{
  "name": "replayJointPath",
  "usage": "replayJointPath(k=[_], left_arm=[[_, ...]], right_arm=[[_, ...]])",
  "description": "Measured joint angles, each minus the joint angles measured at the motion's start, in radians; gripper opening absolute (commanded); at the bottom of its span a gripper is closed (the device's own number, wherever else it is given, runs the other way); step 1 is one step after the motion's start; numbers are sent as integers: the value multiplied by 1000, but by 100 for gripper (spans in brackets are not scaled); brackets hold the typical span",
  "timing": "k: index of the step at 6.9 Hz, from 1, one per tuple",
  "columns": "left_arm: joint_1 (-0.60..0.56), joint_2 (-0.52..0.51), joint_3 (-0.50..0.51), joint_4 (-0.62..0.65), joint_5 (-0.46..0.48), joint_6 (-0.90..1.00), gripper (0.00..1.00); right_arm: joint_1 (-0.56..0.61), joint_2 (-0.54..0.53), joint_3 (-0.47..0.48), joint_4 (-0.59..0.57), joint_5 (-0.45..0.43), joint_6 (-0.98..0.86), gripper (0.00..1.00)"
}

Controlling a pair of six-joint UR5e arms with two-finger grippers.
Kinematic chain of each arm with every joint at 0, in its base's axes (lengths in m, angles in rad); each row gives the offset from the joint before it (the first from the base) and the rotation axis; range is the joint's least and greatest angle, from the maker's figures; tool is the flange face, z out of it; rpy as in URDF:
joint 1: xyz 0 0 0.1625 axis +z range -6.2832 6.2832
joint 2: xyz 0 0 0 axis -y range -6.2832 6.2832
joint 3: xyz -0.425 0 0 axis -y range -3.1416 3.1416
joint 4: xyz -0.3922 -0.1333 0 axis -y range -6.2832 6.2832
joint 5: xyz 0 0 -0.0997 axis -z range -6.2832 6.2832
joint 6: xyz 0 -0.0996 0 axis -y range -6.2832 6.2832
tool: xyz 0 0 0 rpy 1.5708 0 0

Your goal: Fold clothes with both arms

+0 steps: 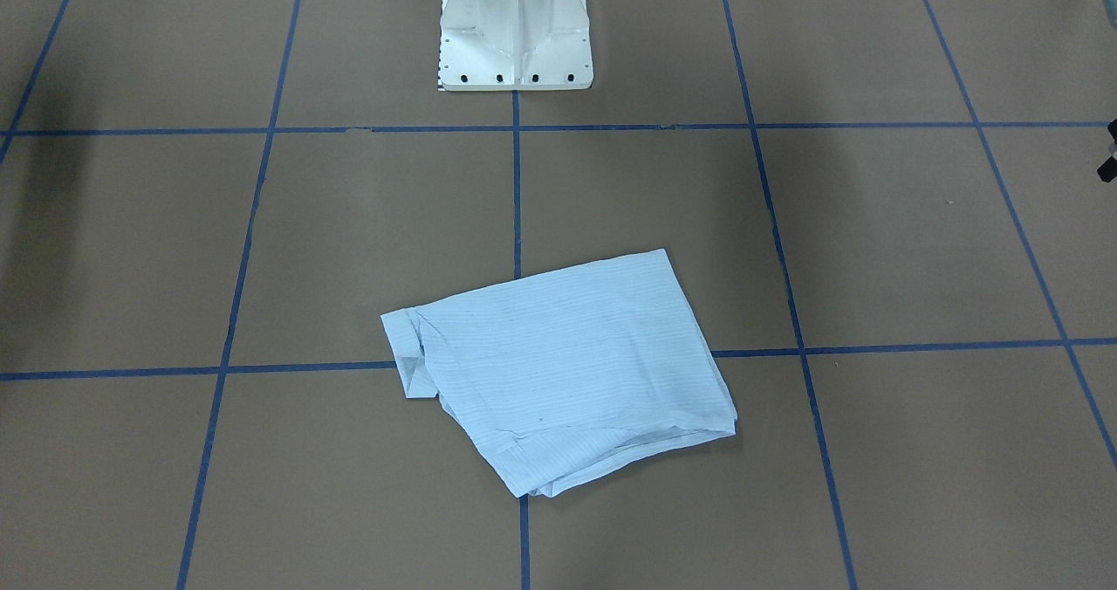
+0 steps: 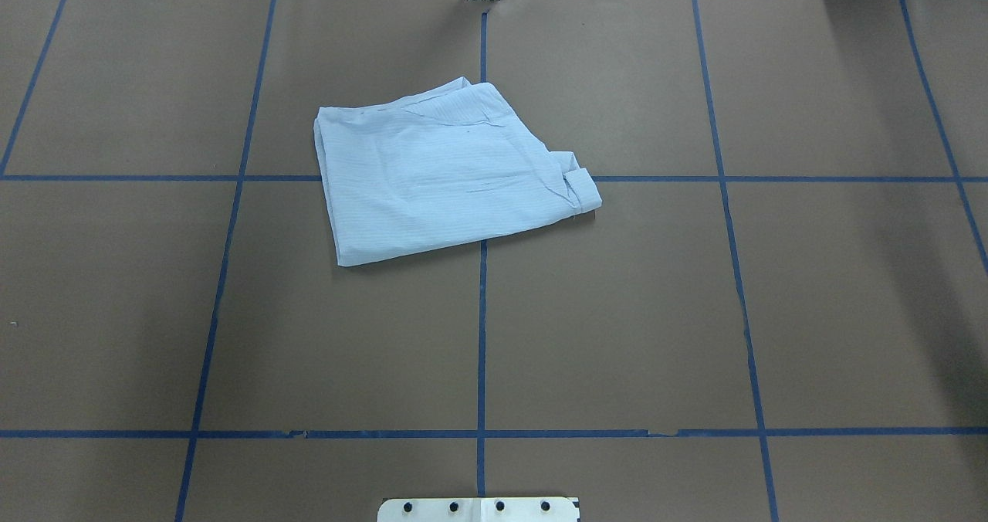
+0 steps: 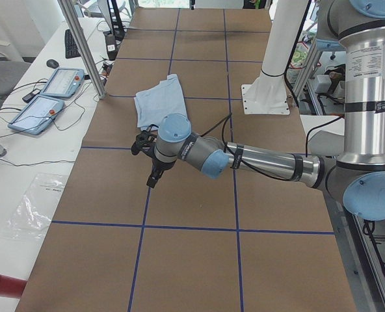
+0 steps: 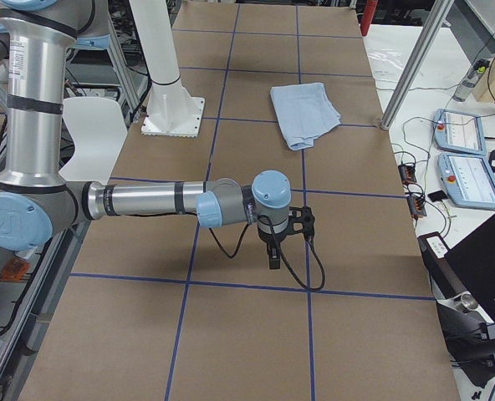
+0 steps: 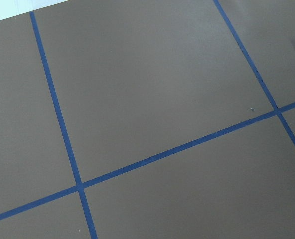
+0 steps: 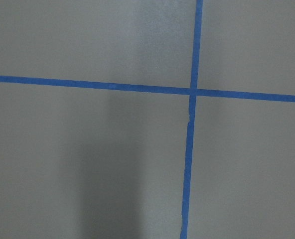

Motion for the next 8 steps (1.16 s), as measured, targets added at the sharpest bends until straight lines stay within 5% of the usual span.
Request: replayJointPath(k=[8], left_arm=[[1, -5, -3, -5, 3, -1, 100]], right_arm=[[-3, 2, -11, 29, 2, 0, 100]])
